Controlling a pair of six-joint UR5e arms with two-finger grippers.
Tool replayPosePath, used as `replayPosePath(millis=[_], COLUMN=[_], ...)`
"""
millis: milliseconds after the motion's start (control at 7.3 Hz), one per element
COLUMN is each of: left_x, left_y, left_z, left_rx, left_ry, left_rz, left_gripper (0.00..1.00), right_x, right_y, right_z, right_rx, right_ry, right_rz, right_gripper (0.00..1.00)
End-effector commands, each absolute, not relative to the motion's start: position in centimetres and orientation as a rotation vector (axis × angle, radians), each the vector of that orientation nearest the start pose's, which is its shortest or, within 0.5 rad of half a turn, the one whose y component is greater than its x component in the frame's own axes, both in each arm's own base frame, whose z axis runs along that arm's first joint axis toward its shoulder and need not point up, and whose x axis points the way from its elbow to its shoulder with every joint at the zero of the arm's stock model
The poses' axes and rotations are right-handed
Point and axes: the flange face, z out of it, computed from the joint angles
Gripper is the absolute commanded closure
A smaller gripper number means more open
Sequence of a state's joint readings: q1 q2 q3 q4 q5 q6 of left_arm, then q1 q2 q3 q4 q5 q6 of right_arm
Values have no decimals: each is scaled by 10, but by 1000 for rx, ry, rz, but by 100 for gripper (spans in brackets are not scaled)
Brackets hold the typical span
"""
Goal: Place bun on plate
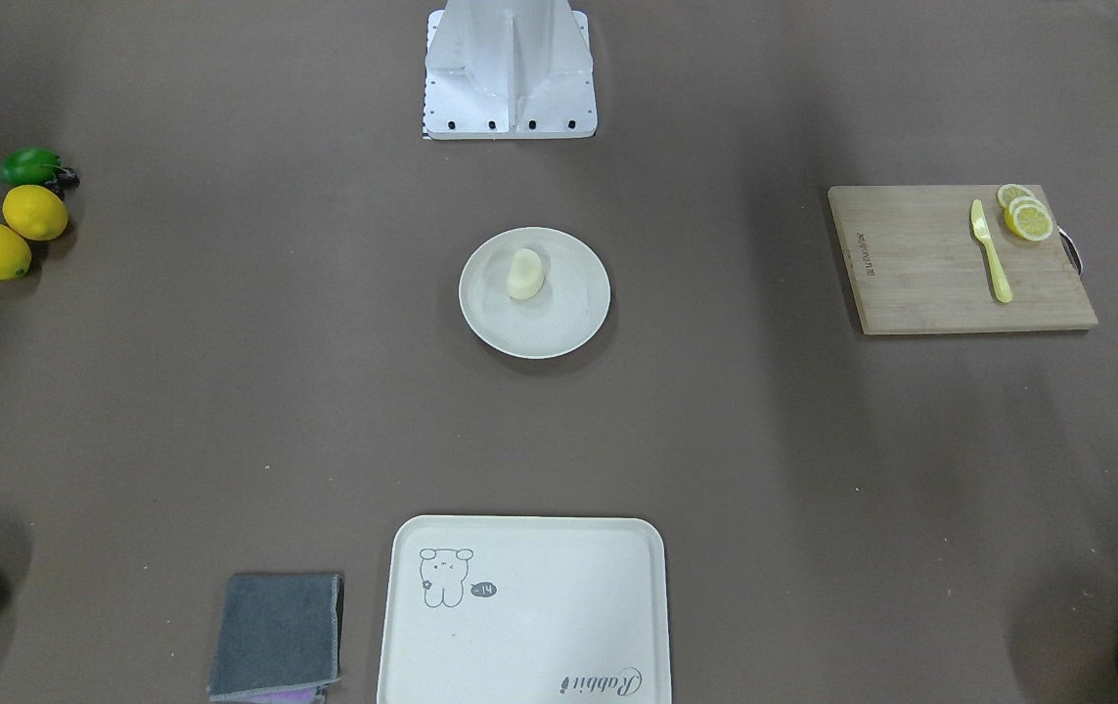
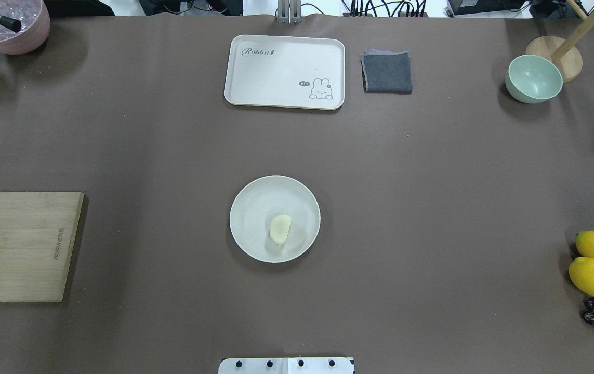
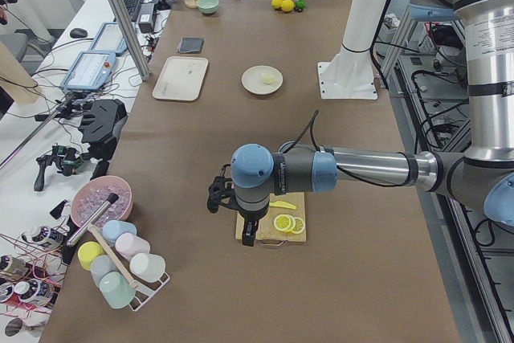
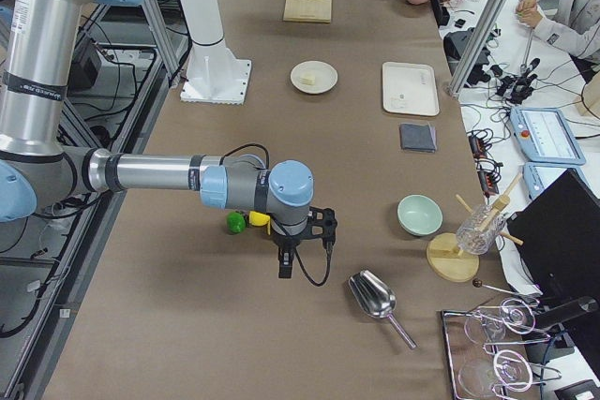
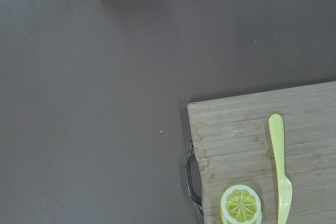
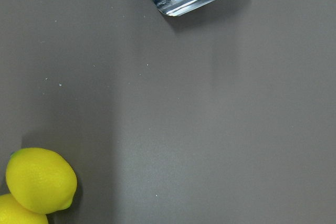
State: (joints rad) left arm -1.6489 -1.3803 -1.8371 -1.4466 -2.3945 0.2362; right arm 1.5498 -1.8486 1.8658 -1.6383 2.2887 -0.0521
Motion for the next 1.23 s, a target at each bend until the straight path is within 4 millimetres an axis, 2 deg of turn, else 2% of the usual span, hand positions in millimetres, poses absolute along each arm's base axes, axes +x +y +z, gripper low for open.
replayPosePath(millis=[0,137,1096], left_x=[-99,-109,-109], left_y=[-403,-401,-399], left_z=[619,618,618], left_rx=[99,112,111], left_ry=[819,817,819], left_rz=[117,96,94], left_gripper=[2,2,2], right_x=[60,60,59], right_y=[-373,-373,-373], right_z=[644,644,644], right_rx=[-36,-36,-37], right_ry=[-718,-718,-718], right_rz=[-53,-53,-53], right_gripper=[0,0,0])
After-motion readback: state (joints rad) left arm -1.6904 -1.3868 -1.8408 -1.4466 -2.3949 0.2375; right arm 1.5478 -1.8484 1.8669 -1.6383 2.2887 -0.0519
